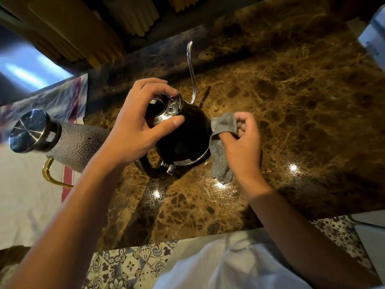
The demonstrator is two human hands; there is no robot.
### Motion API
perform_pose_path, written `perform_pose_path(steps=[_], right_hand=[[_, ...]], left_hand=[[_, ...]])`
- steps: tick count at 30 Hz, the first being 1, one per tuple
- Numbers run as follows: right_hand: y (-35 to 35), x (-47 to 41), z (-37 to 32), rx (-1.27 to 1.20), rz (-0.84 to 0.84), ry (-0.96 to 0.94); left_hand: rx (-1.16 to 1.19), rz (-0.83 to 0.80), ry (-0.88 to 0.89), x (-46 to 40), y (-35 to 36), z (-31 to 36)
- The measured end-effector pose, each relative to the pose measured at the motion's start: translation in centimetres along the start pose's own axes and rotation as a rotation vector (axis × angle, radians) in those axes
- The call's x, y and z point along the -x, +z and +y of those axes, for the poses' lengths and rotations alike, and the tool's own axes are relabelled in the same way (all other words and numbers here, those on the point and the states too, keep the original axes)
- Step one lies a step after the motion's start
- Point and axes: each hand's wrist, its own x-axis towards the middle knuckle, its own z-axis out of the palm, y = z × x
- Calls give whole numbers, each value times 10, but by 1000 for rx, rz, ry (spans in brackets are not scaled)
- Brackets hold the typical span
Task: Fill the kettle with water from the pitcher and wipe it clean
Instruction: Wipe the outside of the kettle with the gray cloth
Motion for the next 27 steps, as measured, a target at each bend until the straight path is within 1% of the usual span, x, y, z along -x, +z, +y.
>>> perform_pose_path(steps=[3, 5, 7, 10, 11, 13, 17, 19, 20, 22, 27], right_hand=[[5, -5, -28, -120, 5, -60], [15, -9, -45, -204, -21, -79], [29, -9, -56, -307, -81, -41], [45, 9, -58, -441, -194, 79], [47, 18, -55, -449, -217, 75], [48, 32, -41, -325, -226, -70], [45, 45, -5, -28, -177, -379], [44, 47, 7, 87, -163, -461], [42, 47, 10, 126, -157, -472], [39, 41, 14, 162, -149, -421], [32, 23, 11, 79, -247, -136]], left_hand=[[7, 5, 5, 0, 0, 0], [15, 8, 8, 0, 0, 0], [8, 15, 12, 1, 0, 0], [-18, 26, 5, 0, 2, 0], [-28, 30, 3, 0, 2, 0], [-48, 38, 13, -1, 3, -2], [-66, 40, 35, -2, 5, -3], [-60, 31, 33, -1, 4, -3], [-51, 22, 32, -1, 4, -3], [-34, 5, 37, -2, 2, -2], [-14, -36, 47, -3, -3, -3]])
